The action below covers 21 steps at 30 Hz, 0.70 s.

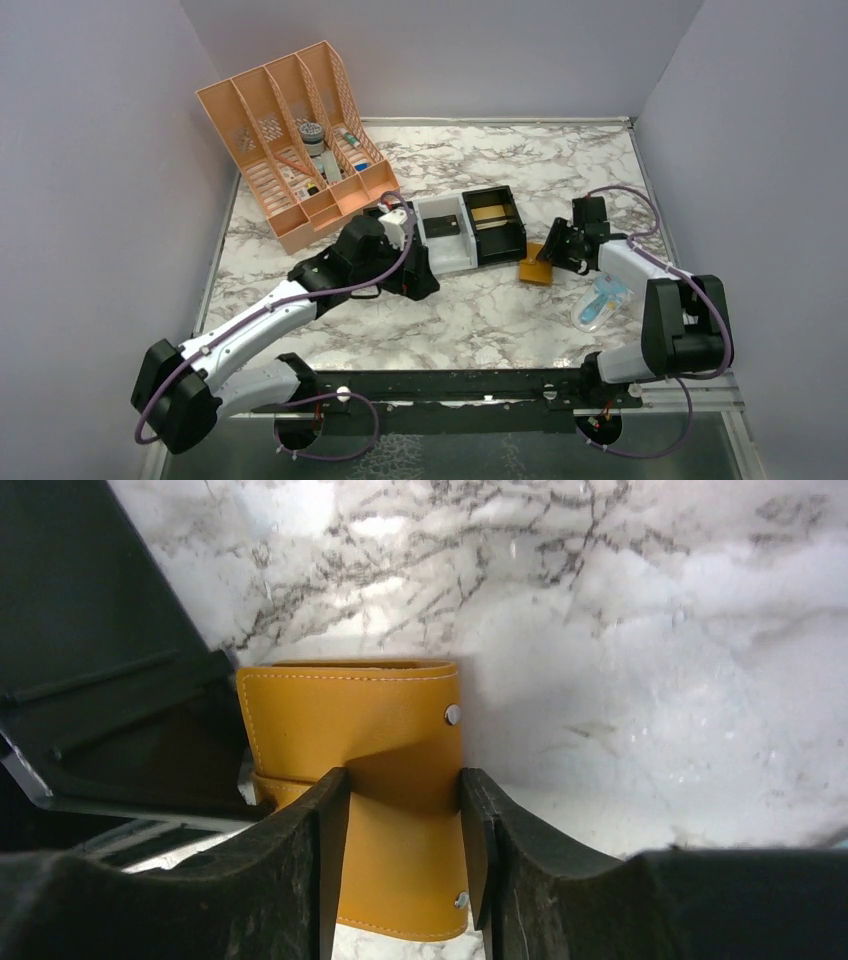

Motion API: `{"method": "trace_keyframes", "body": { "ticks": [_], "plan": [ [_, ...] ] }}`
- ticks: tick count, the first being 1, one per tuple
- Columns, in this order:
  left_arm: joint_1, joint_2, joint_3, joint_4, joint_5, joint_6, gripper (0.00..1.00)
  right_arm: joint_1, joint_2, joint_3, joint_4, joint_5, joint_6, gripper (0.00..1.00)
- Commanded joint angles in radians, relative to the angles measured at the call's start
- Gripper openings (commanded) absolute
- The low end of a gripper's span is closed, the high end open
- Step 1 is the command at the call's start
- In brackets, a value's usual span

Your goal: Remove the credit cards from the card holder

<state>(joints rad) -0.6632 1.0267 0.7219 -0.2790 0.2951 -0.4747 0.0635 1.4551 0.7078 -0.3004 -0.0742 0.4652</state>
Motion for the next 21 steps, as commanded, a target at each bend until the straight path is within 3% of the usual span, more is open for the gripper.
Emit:
{"method": "trace_keyframes", "body": {
  "ticks": [1, 5, 10, 17, 21],
  "plan": [
    [-0.093, 0.08, 0.07, 0.089, -0.108, -0.005, 0.97, 0.063, -0.039, -0.033, -0.153, 0.116, 0.079, 0.42],
    [-0.112, 0.14, 0.087, 0.115, -0.075, 0.016, 0.97, 0.151, -0.041, 0.018, -0.264, 0.197, 0.164, 0.4],
    [-0.113, 0.141, 0.059, 0.142, -0.055, 0.037, 0.97, 0.327, -0.112, -0.059, -0.331, 0.27, 0.318, 0.34],
    [-0.117, 0.101, -0.042, 0.194, -0.004, 0.024, 0.96, 0.645, -0.154, -0.178, -0.373, 0.252, 0.562, 0.34],
    [-0.119, 0.07, -0.094, 0.217, -0.001, 0.004, 0.96, 0.748, -0.182, -0.185, -0.379, 0.24, 0.605, 0.34]
  ]
}}
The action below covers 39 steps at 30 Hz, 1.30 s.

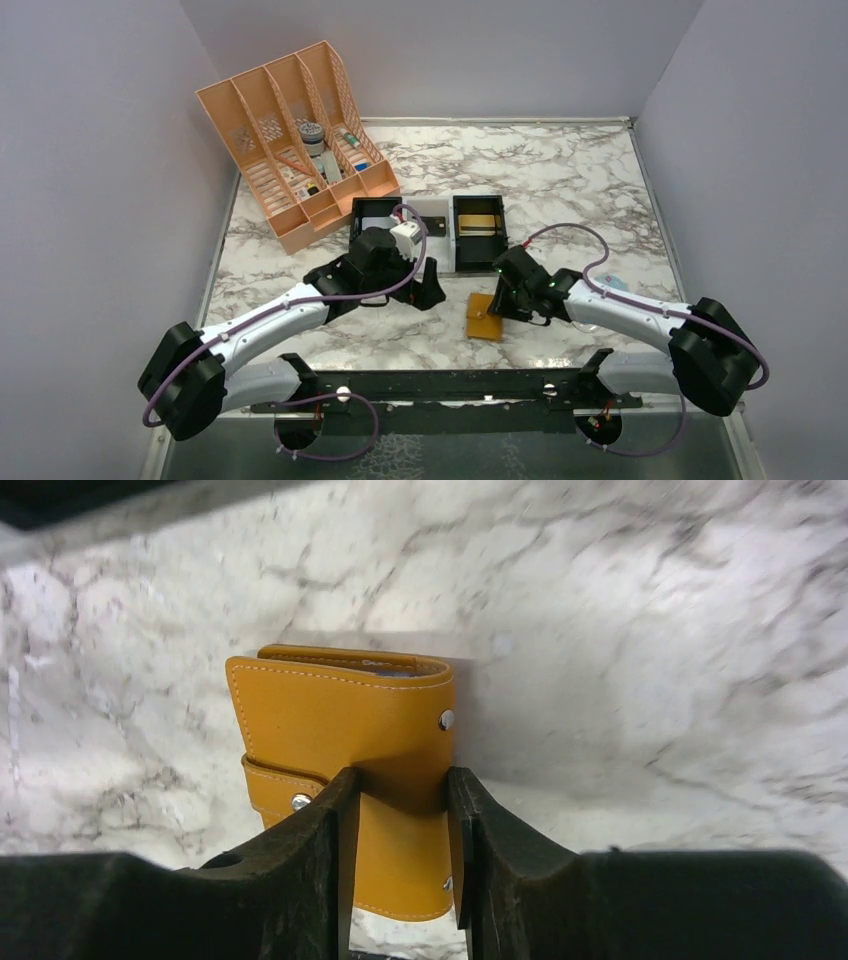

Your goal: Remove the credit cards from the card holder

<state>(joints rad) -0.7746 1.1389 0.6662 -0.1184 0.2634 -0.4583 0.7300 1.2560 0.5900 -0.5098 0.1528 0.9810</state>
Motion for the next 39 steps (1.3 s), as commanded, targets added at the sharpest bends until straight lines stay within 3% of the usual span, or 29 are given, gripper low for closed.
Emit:
{"method": "trace_keyframes", "body": {
  "ticks": [1, 8, 13, 15, 20, 24, 31, 39],
  "plan": [
    [-0.008, -0.047, -0.046, 0.057, 0.029, -0.013, 0.96, 0.101, 0.018, -0.069, -0.152, 0.005, 0.085, 0.34],
    [-0.009, -0.062, -0.12, 0.068, -0.03, -0.051, 0.96, 0.202, 0.114, 0.055, -0.006, -0.05, -0.041, 0.4],
    [-0.009, -0.062, -0.119, 0.063, -0.095, -0.096, 0.94, 0.222, 0.063, 0.2, -0.1, 0.158, -0.094, 0.57],
    [-0.009, -0.096, -0.112, 0.047, -0.137, -0.11, 0.94, 0.21, 0.041, 0.259, -0.16, 0.257, -0.116, 0.71],
    [-0.009, -0.14, -0.09, -0.013, -0.209, -0.121, 0.95, 0.133, 0.033, 0.41, -0.301, 0.441, -0.17, 0.78],
    [-0.009, -0.132, -0.08, -0.021, -0.202, -0.151, 0.95, -0.065, 0.034, 0.418, -0.179, 0.32, -0.366, 0.79],
    [-0.009, -0.16, -0.087, -0.005, -0.228, -0.181, 0.97, -0.172, 0.157, 0.453, -0.065, 0.219, -0.524, 0.79],
    [-0.009, -0.074, -0.036, 0.005, -0.231, -0.158, 0.97, -0.282, 0.325, 0.489, 0.055, 0.151, -0.608, 0.78]
  ]
}}
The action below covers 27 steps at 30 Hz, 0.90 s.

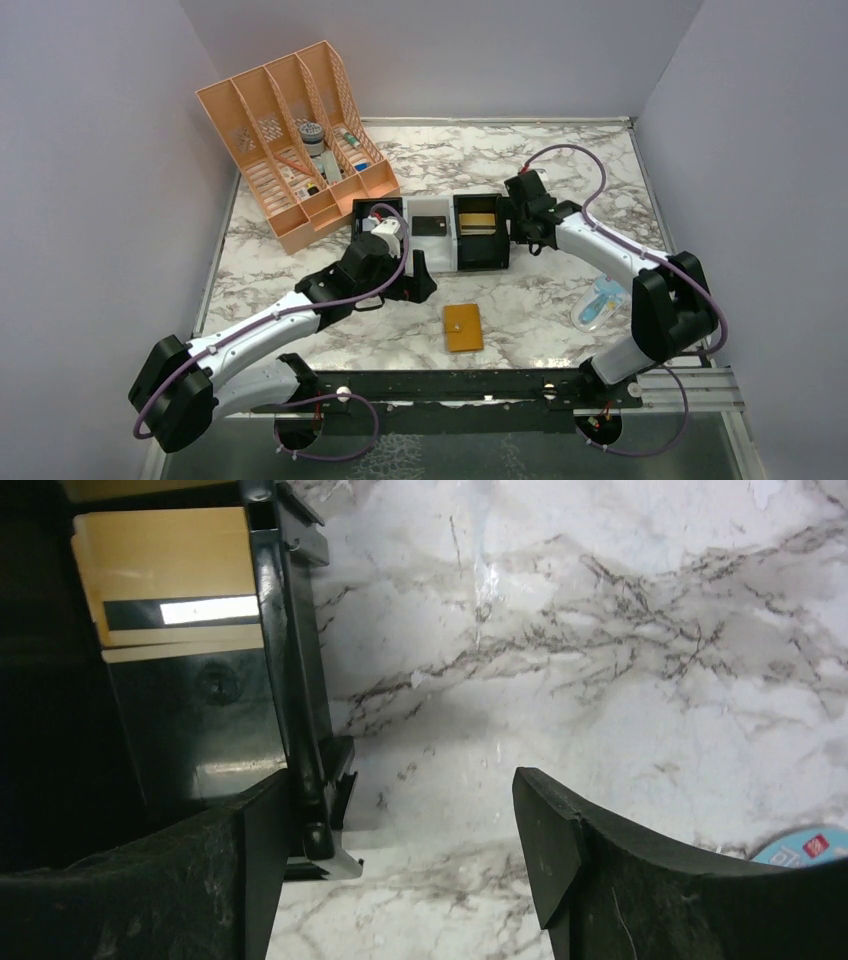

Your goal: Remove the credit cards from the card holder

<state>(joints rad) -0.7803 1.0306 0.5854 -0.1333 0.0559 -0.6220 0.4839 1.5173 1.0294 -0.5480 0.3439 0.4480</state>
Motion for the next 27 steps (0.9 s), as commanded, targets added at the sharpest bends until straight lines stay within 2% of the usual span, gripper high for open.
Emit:
{"method": "trace_keyframes", "body": {
  "ticks": [1, 4, 9, 18, 27],
  "plan": [
    [-0.004, 0.044, 0.043, 0.026, -0.022, 0.003, 0.97, -0.043, 0.082, 0.055, 0.102, -0.043, -0.088, 0.77],
    [-0.003, 0.078, 0.029, 0.057, -0.004, -0.019, 0.97, -0.108, 0.117, 0.06, 0.13, -0.08, -0.116, 0.75],
    [-0.012, 0.086, 0.015, 0.071, -0.001, -0.035, 0.96, -0.127, 0.108, 0.043, 0.145, -0.111, -0.136, 0.73],
    [-0.079, 0.07, -0.001, 0.088, -0.037, -0.076, 0.94, -0.137, 0.016, -0.071, 0.156, -0.159, -0.117, 0.69],
    [-0.144, 0.05, -0.032, 0.107, -0.096, -0.117, 0.94, -0.137, -0.097, -0.181, 0.162, -0.223, -0.105, 0.58]
  ]
}}
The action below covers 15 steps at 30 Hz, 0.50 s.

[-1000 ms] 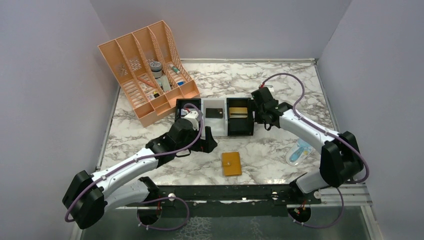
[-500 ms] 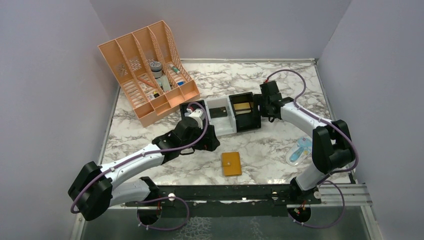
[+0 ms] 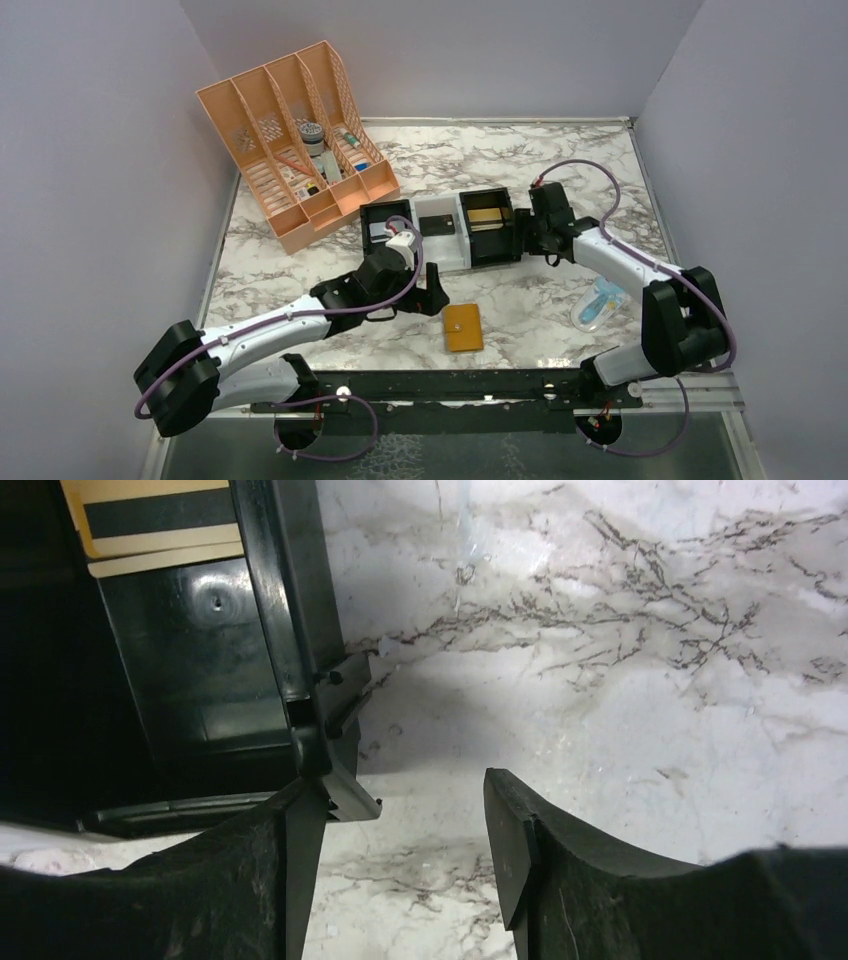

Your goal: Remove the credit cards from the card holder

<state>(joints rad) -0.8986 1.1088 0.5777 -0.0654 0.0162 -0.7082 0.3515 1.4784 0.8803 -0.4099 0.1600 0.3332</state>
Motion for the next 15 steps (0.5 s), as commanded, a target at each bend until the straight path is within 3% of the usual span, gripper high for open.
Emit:
{"method": "trace_keyframes", "body": {
  "ticks": [1, 11, 15],
  "plan": [
    [-0.032, -0.03, -0.032, 0.043, -0.063, -0.037, 0.94, -0.005, -0.066, -0.043, 0.024, -0.04, 0.016, 0.57],
    [-0.085, -0.041, -0.036, 0.069, -0.115, -0.062, 0.93, -0.005, -0.139, -0.018, -0.024, -0.066, 0.041, 0.58],
    [-0.127, 0.014, -0.029, 0.092, -0.156, -0.076, 0.92, -0.005, -0.283, -0.085, 0.023, -0.226, 0.084, 0.59]
  ]
}}
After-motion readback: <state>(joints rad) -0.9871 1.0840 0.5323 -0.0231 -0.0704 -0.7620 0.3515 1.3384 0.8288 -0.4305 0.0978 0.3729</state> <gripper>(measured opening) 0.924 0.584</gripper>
